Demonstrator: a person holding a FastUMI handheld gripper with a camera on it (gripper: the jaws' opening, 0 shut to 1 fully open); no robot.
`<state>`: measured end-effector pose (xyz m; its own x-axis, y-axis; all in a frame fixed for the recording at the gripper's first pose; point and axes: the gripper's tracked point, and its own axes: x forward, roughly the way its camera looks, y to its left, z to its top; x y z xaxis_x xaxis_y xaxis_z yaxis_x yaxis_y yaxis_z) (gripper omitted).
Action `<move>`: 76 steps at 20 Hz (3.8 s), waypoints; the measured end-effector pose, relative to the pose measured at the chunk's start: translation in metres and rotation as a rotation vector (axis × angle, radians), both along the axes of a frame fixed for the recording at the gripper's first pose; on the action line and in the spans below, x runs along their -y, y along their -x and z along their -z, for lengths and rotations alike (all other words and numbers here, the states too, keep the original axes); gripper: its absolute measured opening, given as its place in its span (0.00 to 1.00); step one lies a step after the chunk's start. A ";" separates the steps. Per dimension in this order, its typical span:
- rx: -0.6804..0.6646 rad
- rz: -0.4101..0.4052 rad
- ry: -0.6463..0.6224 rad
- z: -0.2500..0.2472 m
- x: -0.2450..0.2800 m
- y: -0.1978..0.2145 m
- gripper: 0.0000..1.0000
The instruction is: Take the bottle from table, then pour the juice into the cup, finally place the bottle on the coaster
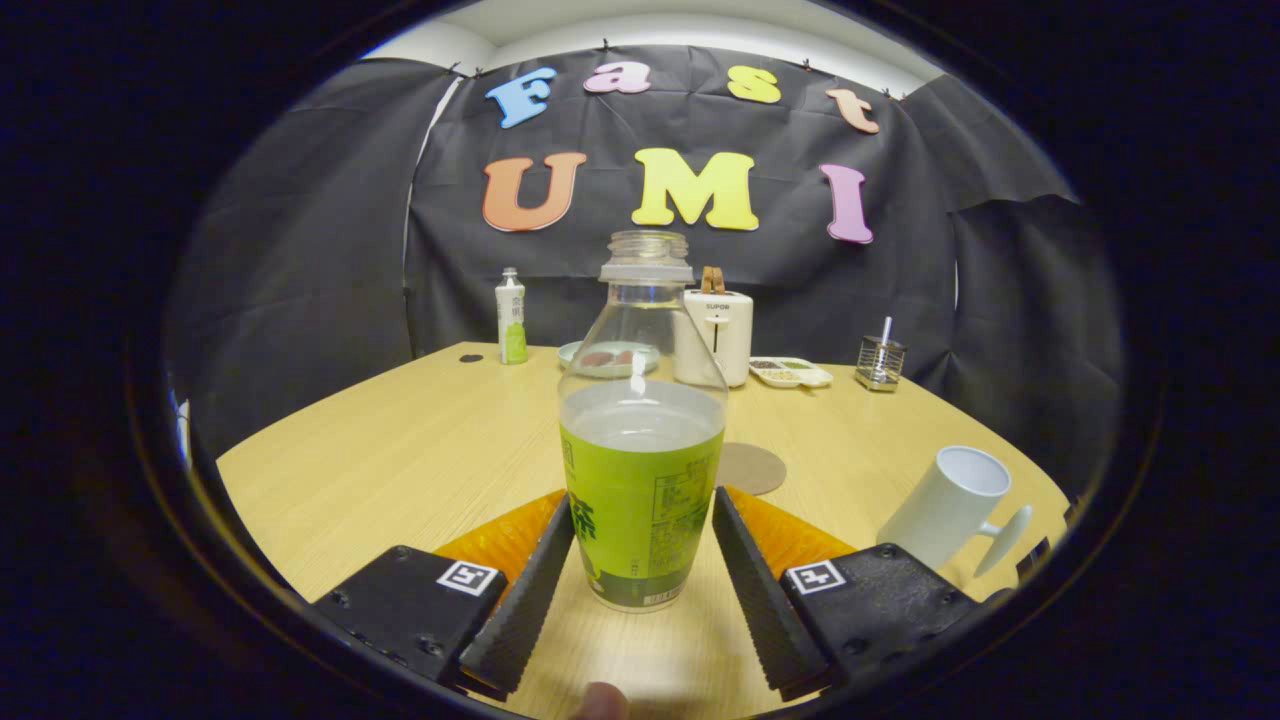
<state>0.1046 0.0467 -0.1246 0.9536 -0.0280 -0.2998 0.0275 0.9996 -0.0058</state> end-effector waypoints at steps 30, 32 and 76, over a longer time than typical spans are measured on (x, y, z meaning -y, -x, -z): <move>0.054 -0.074 -0.796 -0.065 -0.001 0.013 0.79; 0.070 -0.074 -0.867 -0.066 0.004 0.014 0.78; 0.257 -0.026 -1.801 -0.122 0.069 -0.017 0.78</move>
<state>0.1214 -0.0221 -0.0027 0.9708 0.1414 0.1940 -0.1603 -0.2199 0.9623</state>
